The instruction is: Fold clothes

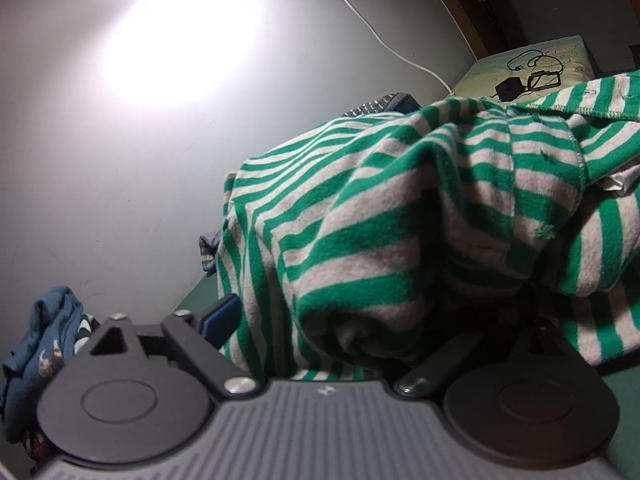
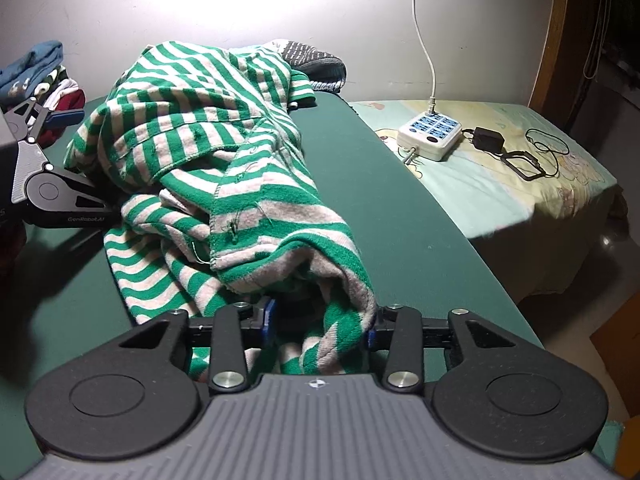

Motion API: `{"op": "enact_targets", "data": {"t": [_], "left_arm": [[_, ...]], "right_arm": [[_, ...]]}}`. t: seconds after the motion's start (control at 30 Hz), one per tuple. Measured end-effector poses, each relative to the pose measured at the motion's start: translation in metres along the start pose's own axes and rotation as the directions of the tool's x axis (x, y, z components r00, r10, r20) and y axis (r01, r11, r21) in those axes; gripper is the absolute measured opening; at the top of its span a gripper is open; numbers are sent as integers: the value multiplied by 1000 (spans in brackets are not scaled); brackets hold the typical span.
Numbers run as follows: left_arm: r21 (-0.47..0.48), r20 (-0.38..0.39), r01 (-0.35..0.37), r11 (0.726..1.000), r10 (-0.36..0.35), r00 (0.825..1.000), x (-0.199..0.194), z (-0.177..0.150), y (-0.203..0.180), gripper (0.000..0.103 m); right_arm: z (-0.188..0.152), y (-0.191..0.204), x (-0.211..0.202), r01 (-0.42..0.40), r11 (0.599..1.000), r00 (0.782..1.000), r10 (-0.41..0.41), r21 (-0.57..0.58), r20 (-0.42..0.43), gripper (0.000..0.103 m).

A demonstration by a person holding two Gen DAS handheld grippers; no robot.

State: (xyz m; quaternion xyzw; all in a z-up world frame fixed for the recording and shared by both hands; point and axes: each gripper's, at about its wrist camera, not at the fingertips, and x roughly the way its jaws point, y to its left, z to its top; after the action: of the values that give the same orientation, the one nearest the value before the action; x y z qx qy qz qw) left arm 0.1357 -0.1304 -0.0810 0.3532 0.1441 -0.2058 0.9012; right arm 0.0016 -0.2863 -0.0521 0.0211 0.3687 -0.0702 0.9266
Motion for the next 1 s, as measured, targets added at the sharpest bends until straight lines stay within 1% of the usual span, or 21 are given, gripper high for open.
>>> {"op": "enact_targets", "data": {"t": [0.03,0.07,0.1,0.13,0.17,0.2,0.23,0.27,0.37,0.43,0.5,0.57,0.6,0.63,0.73,0.77,0.8,0.83,0.9,0.93,1.0], "left_arm": [[-2,-5,-5,1000,5,1000,-1,1,-3,75],[-15,-18,3,1000,-3,1000,-2,3,-6,68],[-40,-36,12,999,-13,999,-3,5,-8,53],[-65,-54,20,998,-24,998,-3,8,-10,46],[-74,-62,14,997,-18,998,-5,9,-13,44],[-78,-62,5,997,-10,998,-7,10,-13,38],[-81,-63,-4,997,-1,998,-10,10,-14,35],[-91,-66,-11,996,5,998,-14,10,-11,35],[-169,-69,-20,985,8,998,-32,11,9,31],[-222,-67,-40,974,26,997,-53,7,28,22],[-248,-61,-67,966,54,997,-71,7,42,17],[-268,-55,-90,959,78,995,-84,8,51,14],[-279,-52,-102,955,91,994,-89,9,54,7],[-290,-48,-123,949,113,992,-95,9,58,7],[-335,-44,-126,934,118,992,-108,11,67,7],[-339,-43,-127,932,120,992,-110,10,66,7],[-327,-48,-129,936,120,992,-112,9,62,8],[-314,-54,-131,940,120,991,-113,7,59,8],[-295,-75,-126,947,108,991,-115,1,51,8],[-295,-83,-117,948,96,992,-116,-1,49,8],[-320,-68,-104,942,86,994,-130,-2,52,8]], "right_arm": [[0,1,0,2,1000,1000,-2,-7,2,38],[-1,2,-1,3,1000,1000,-3,-13,5,37],[-1,3,-1,5,1000,1000,-5,-20,7,34],[0,3,-1,2,1000,1000,-2,-25,0,33],[2,3,-1,0,1000,1000,0,-29,-8,27],[3,0,-3,-1,1000,1000,1,-10,-13,17],[5,-3,-4,-2,1000,1000,2,10,-19,17],[7,-5,-7,-7,1000,1000,7,20,-8,16],[11,-10,-16,-23,999,999,22,48,24,15],[13,-11,-23,-31,998,998,28,53,49,15],[17,-8,-30,-37,998,996,34,42,87,15],[22,-7,-37,-46,998,992,41,38,119,14],[24,-7,-42,-56,998,990,50,43,136,14],[27,-8,-46,-69,996,986,60,50,155,14],[35,-10,-62,-96,994,972,84,47,218,13],[37,-10,-67,-99,994,969,87,41,230,13],[38,-10,-70,-99,994,967,87,37,241,13],[39,-9,-72,-87,996,966,77,28,246,13],[38,-10,-70,-34,999,971,33,3,238,12],[37,-14,-69,-19,1000,974,17,10,228,11],[34,-26,-71,-3,998,978,-11,64,210,11]]}}
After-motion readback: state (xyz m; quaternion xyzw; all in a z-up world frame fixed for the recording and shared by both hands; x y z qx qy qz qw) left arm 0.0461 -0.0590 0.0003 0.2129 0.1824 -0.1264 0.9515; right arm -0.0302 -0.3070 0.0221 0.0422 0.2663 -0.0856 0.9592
